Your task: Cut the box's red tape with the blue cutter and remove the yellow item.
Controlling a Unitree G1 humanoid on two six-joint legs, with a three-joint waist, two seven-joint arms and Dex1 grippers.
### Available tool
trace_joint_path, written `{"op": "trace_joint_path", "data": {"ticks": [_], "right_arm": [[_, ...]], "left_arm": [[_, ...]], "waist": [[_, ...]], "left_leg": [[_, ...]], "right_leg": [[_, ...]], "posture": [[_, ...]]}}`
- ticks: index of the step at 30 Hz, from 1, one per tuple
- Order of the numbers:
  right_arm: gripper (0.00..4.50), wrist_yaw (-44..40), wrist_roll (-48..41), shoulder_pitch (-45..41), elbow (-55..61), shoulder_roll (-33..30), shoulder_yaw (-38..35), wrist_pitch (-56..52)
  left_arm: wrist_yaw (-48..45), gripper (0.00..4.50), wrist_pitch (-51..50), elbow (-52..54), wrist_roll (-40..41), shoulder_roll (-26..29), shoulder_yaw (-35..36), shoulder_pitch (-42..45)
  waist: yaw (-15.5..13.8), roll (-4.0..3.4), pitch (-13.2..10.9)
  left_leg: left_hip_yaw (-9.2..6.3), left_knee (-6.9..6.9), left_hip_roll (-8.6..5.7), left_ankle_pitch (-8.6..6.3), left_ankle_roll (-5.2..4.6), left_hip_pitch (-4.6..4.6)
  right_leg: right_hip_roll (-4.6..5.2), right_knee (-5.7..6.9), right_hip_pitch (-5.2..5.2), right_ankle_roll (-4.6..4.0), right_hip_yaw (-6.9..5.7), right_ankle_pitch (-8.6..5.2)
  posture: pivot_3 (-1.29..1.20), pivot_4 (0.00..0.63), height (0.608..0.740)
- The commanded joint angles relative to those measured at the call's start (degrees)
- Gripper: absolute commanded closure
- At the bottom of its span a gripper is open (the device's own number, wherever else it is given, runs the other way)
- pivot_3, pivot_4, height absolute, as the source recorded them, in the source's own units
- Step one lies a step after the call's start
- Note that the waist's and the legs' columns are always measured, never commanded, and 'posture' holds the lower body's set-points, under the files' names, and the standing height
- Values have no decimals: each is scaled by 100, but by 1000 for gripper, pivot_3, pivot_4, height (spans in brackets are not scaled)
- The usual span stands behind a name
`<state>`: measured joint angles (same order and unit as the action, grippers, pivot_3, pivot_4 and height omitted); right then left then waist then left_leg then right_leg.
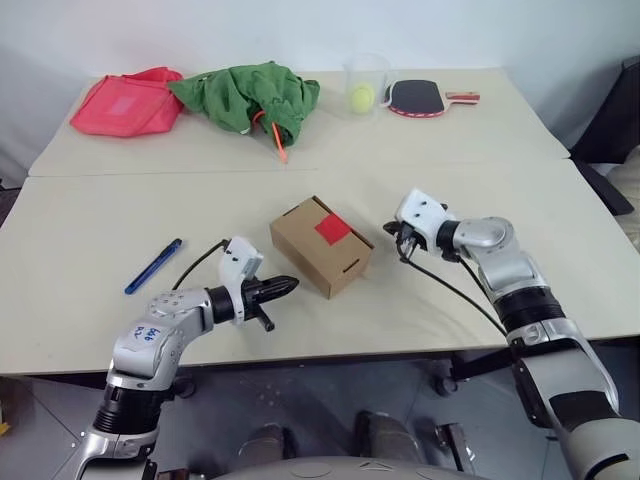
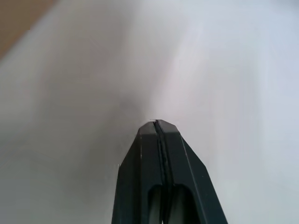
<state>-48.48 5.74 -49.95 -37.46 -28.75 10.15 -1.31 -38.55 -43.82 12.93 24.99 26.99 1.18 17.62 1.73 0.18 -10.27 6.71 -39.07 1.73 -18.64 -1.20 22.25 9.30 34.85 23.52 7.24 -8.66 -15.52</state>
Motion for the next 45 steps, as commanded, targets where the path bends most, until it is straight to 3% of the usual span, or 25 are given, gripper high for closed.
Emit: {"op": "trace_joint_path", "data": {"ticks": [1,5,15,30,45], "right_arm": [[4500,-504,-440,-145,334,15,-204,-147],[4500,-1047,-631,-236,306,108,-120,-198],[4500,-1414,-616,-464,80,424,19,-139],[4500,-1862,-654,-10,731,35,56,-479],[4500,-945,-353,-417,-154,239,-9,298]], "left_arm": [[-60,4452,-6,223,115,68,-6,28],[-141,4452,-13,197,134,-74,-313,128],[-224,4452,50,41,45,-250,-773,343],[-565,4452,639,-823,-183,-535,-1142,929],[-406,4452,580,-471,-218,-445,-928,669]], "waist": [[-7,0,0],[-36,0,0],[-12,0,0],[-21,0,0],[-11,0,0]], "left_leg": [[0,0,0,0,0,0],[2,-2,0,0,-1,1],[4,-3,-2,0,-1,0],[12,-5,-8,0,-1,0],[11,-5,-5,0,-1,0]], "right_leg": [[0,0,0,0,1,0],[3,-1,-5,1,1,0],[1,2,-3,1,2,0],[1,3,-3,1,-1,0],[1,2,-3,1,0,0]], "posture": [[0,150,740],[0,150,740],[0,150,740],[0,150,740],[0,150,740]]}}
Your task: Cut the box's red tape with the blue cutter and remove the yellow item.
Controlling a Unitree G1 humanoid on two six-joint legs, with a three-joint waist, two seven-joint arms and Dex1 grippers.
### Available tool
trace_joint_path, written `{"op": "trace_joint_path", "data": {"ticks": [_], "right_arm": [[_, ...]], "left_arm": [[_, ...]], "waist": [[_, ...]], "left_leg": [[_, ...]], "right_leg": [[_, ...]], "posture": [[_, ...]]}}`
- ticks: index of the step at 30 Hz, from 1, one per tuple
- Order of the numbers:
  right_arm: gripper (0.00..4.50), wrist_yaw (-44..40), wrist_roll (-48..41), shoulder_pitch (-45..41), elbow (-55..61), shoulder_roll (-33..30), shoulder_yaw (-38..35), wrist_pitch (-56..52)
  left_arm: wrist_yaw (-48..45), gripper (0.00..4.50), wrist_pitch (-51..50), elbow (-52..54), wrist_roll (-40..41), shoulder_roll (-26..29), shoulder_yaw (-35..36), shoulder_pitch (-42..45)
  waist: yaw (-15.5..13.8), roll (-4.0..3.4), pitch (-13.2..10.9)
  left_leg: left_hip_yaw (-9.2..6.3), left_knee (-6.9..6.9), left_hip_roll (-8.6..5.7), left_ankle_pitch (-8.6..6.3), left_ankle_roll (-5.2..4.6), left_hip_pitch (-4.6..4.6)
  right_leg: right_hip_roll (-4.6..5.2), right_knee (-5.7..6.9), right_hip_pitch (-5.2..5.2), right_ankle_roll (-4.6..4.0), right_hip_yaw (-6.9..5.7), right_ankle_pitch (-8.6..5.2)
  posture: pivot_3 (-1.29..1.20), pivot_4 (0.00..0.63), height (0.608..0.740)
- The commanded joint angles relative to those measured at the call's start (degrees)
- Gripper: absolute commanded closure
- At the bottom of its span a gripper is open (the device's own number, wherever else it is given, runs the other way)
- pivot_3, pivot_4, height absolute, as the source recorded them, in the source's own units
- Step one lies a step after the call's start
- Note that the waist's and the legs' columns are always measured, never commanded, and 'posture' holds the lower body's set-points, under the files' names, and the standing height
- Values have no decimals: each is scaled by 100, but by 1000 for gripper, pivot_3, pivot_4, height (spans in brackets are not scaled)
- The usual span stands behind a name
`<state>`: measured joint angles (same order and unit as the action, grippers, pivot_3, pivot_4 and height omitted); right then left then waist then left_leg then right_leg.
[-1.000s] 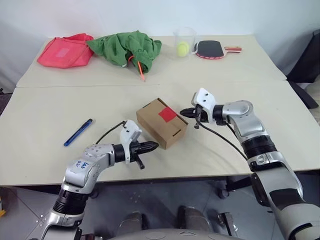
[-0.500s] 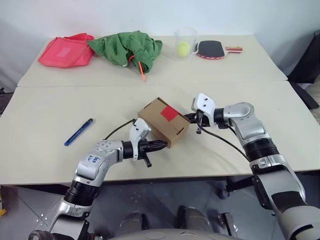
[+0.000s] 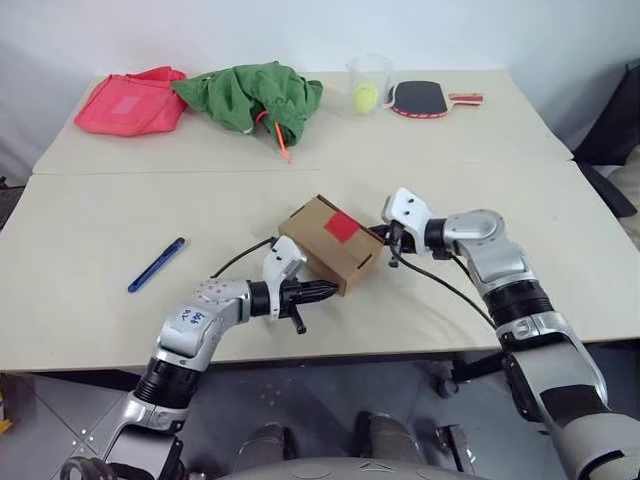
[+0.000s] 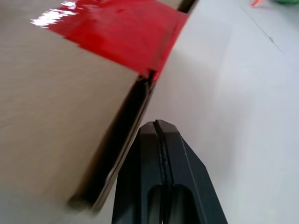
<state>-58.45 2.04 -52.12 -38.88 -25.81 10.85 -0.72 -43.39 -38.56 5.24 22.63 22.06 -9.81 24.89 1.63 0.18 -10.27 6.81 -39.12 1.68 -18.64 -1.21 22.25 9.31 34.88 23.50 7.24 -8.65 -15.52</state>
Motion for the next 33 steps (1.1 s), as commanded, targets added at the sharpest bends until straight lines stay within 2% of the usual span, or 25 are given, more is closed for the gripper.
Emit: {"op": "trace_joint_path", "data": {"ticks": [1,9,12,15,19,22,24,27,33], "right_arm": [[4500,47,26,-225,-43,-83,-84,293],[4500,92,-8,-357,-54,-374,-205,360],[4500,118,-71,-327,76,-580,-310,320],[4500,243,-146,-315,244,-771,-504,168],[4500,245,-373,-109,779,-893,-748,-266],[4500,128,-924,337,1708,-992,-1139,-1102],[4500,68,-1191,611,2228,-1072,-1301,-1536],[3928,175,-1523,904,2799,-1164,-1538,-2087],[1859,-15,-2184,1385,3791,-1515,-1783,-3053]], "left_arm": [[124,4452,51,336,31,62,237,-64],[387,4452,-366,662,515,196,1060,10],[531,4452,-585,648,1000,211,1766,210],[539,4452,-611,533,1138,474,2199,320],[471,4452,-609,533,1119,822,2359,212],[407,4452,-626,527,1119,1176,2570,38],[399,4050,-660,543,1131,1362,2646,-55],[391,3238,-646,513,1137,1564,2724,-131],[359,1328,-682,438,1181,1803,2868,-232]], "waist": [[-3,0,0],[-3,0,0],[-6,2,-1],[-4,2,-1],[-3,1,-1],[-6,2,-1],[-9,2,-1],[-32,2,-1],[-37,2,-1]], "left_leg": [[-1,0,1,0,0,0],[-7,0,6,0,0,0],[-9,0,7,0,0,0],[-11,0,7,0,0,1],[-10,4,6,0,0,0],[-10,5,7,0,0,-1],[-10,5,7,0,0,1],[-10,2,6,-1,0,2],[-11,4,6,-1,-1,1]], "right_leg": [[0,0,0,0,0,0],[1,0,0,0,0,0],[1,0,0,0,1,0],[1,-2,0,0,1,0],[1,-1,0,0,1,0],[0,0,0,0,0,0],[-1,-1,1,0,-1,0],[1,-3,1,0,1,0],[2,-3,4,0,6,0]], "posture": [[0,150,740],[0,150,740],[0,150,740],[0,150,740],[0,150,740],[0,150,740],[0,150,740],[0,150,740],[0,150,740]]}}
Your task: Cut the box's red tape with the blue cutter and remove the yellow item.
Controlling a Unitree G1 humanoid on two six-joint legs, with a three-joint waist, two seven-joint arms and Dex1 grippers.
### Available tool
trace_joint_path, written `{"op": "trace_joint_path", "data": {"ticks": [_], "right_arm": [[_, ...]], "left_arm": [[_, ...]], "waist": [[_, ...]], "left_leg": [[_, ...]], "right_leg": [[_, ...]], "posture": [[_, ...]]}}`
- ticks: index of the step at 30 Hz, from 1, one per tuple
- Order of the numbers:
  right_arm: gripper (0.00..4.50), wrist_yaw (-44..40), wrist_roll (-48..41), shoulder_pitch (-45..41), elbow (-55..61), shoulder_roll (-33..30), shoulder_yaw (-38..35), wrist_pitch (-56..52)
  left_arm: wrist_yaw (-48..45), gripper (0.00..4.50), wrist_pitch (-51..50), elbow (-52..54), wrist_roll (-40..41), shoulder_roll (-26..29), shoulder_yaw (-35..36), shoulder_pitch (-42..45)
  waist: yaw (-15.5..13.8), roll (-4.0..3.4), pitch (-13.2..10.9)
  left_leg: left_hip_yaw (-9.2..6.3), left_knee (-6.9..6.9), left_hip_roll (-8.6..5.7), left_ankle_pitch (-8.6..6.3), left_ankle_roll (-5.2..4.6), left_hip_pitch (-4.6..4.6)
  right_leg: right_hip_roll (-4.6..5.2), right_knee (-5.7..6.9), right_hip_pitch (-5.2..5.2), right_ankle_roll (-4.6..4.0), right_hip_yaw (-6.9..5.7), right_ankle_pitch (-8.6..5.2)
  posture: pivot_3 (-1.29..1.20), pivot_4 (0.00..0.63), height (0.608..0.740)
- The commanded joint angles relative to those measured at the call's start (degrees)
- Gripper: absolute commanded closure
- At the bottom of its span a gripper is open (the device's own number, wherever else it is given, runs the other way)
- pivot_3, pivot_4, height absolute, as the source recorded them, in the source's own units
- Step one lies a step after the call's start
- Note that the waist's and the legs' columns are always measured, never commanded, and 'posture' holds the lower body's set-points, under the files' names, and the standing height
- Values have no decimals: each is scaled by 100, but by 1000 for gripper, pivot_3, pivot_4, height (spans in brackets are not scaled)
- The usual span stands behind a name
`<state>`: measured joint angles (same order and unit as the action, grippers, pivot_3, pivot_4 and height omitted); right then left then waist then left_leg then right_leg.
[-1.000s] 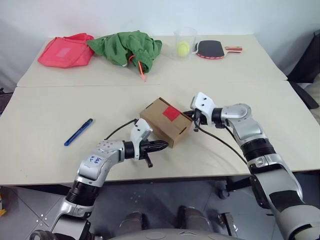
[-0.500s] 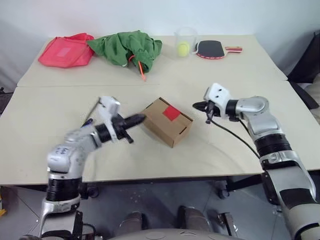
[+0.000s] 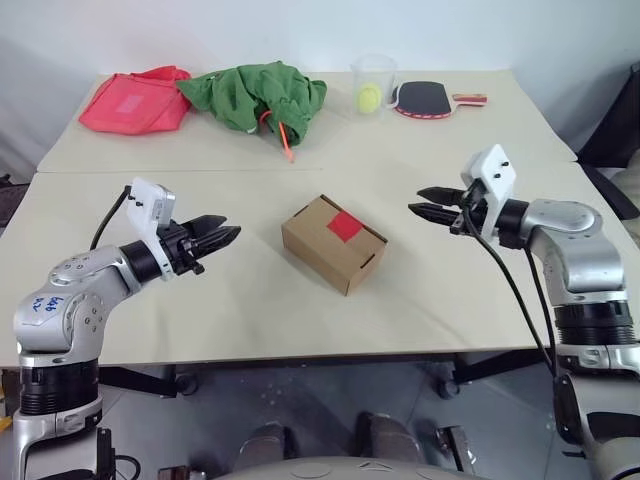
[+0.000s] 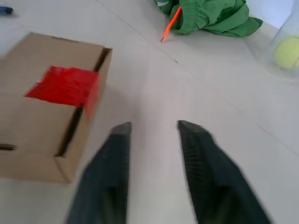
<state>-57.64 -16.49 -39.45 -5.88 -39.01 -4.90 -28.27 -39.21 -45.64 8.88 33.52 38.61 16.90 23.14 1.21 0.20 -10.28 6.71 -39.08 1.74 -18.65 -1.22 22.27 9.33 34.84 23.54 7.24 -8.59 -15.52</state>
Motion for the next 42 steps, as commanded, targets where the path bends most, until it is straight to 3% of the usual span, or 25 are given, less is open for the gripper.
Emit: {"op": "trace_joint_path", "data": {"ticks": [1,4,5,6,12,18,25,31,42], "right_arm": [[1511,-104,-347,183,571,-255,-188,-346],[447,-219,-473,447,886,-457,-165,-466],[109,-230,-492,551,992,-492,-190,-388],[48,-212,-536,624,1097,-522,-224,-423],[48,-117,-821,848,1517,-604,-359,-571],[48,-216,-1242,1016,1970,-672,-573,-610],[48,-336,-1523,1115,2331,-653,-390,-554],[48,-253,-1515,1105,2341,-524,-147,-575],[48,-264,-1545,1080,2307,-704,-208,-626]], "left_arm": [[-76,1027,32,81,91,183,197,-89],[-93,40,-23,185,164,254,270,-195],[-84,0,59,236,117,278,310,-266],[-47,0,110,257,100,293,389,-330],[-97,0,-116,566,363,569,821,-811],[-161,0,-42,462,62,1235,1213,-1345],[-445,0,-59,-235,-727,2405,636,-1618],[-762,0,279,-1240,-1141,2494,-152,-925],[-1846,0,1097,-3426,-1718,2099,-1323,428]], "waist": [[7,0,0],[8,0,0],[7,0,0],[7,0,0],[19,2,-1],[17,4,-2],[1,8,-5],[-57,8,-5],[-104,9,-5]], "left_leg": [[1,1,-1,-1,0,0],[4,1,-3,-1,0,0],[4,1,-3,-1,0,0],[4,1,-3,-1,0,0],[0,4,0,-1,0,-1],[-3,6,2,-4,-2,-1],[0,7,2,-11,-6,-2],[14,8,3,-12,-8,1],[67,6,-9,-16,-7,7]], "right_leg": [[0,0,0,0,0,0],[0,-2,1,0,0,0],[-1,-1,1,0,0,0],[-1,-2,1,0,0,0],[0,-2,8,0,8,0],[0,-6,13,0,15,0],[-1,-10,18,-1,23,-1],[0,-8,29,-2,34,-1],[-11,6,42,-1,36,-1]], "posture": [[0,150,740],[0,150,740],[0,150,740],[0,150,740],[0,150,740],[0,150,740],[0,150,740],[0,150,740],[0,150,740]]}}
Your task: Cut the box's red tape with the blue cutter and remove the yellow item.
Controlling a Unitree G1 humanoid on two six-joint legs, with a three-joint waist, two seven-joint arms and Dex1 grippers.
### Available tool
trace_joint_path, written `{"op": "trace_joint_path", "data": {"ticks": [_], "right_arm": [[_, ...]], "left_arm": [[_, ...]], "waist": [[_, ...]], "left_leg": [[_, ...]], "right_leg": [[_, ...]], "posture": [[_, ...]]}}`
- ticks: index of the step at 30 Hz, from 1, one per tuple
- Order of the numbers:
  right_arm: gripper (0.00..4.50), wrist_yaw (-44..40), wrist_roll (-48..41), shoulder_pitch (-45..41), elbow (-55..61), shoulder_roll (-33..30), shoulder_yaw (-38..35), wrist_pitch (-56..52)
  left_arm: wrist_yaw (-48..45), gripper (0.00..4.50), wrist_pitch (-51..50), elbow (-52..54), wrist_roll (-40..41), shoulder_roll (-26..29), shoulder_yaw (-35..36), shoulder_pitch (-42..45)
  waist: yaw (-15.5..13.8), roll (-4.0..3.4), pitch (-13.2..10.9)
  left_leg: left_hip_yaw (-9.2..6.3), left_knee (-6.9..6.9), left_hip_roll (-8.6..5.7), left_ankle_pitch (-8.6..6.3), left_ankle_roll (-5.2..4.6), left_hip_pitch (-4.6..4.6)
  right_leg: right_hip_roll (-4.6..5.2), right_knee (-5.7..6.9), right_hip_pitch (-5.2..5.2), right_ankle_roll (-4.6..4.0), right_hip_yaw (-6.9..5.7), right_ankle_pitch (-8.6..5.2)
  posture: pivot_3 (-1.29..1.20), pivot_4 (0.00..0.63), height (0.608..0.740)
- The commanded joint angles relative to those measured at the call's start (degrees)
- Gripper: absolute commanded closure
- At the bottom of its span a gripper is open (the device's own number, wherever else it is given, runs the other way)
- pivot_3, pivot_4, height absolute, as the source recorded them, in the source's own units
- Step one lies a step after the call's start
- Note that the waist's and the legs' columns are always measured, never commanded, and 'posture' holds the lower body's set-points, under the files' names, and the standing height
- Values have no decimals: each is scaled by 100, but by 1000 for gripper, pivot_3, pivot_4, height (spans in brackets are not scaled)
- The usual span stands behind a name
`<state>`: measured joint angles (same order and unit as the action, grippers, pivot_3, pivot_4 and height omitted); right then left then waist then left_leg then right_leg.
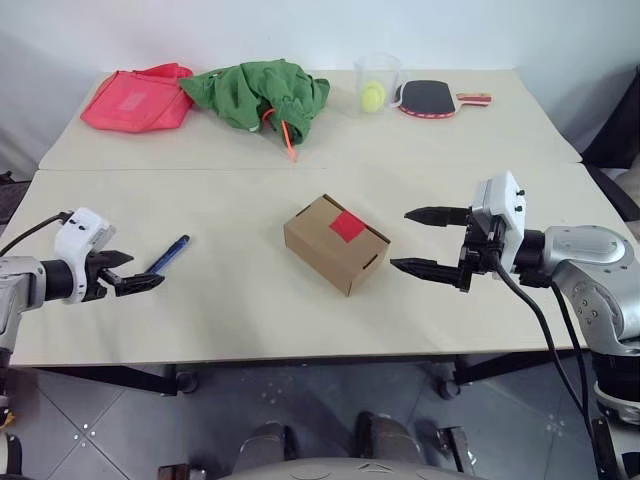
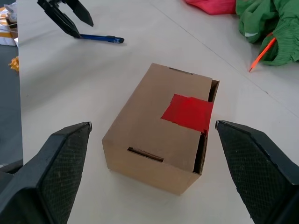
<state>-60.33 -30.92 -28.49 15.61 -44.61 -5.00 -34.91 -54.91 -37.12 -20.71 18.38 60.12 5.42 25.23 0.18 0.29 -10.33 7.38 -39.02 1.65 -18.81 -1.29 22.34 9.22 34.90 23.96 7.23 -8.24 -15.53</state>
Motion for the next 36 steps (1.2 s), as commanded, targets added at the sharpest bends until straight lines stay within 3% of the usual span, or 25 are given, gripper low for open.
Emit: {"op": "trace_joint_path", "data": {"ticks": [1,6,9,21,22,30,36], "right_arm": [[48,16,-102,13,180,-173,-221,28],[48,67,-122,86,220,-275,-329,13],[0,88,-118,140,241,-339,-381,25],[0,115,-111,217,266,-411,-474,77],[0,109,-110,196,253,-418,-477,86],[0,133,-152,141,288,-433,-468,63],[0,114,-223,86,355,-454,-422,19]], "left_arm": [[-366,0,335,-677,-294,-102,-280,314],[-557,0,731,-1186,-712,-173,-589,571],[-731,554,1035,-1395,-983,-145,-798,604],[-1094,3980,1223,-1587,-1120,-204,-710,729],[-1126,4107,1232,-1529,-1083,-193,-663,706],[-1493,4106,1357,-721,-881,-111,-441,357],[-1982,4106,1325,857,-620,-113,-586,-4]], "waist": [[-4,1,1],[-18,-1,2],[-17,-4,4],[1,-4,4],[2,-5,4],[0,-4,4],[-9,2,0]], "left_leg": [[4,0,0,0,0,0],[4,-7,1,0,0,-5],[5,-8,0,1,0,-9],[26,-8,2,-5,-9,-17],[27,-8,2,-5,-9,-17],[33,-8,4,-6,-11,-16],[35,-10,8,-7,-12,-12]], "right_leg": [[-2,0,1,0,0,0],[-1,9,-2,0,3,0],[-1,14,-3,0,6,0],[-1,13,-1,0,26,0],[-1,13,-1,0,27,0],[-1,13,4,0,35,0],[0,12,7,0,39,0]], "posture": [[0,150,740],[0,150,740],[0,150,740],[0,150,740],[0,150,740],[0,150,740],[0,150,740]]}}
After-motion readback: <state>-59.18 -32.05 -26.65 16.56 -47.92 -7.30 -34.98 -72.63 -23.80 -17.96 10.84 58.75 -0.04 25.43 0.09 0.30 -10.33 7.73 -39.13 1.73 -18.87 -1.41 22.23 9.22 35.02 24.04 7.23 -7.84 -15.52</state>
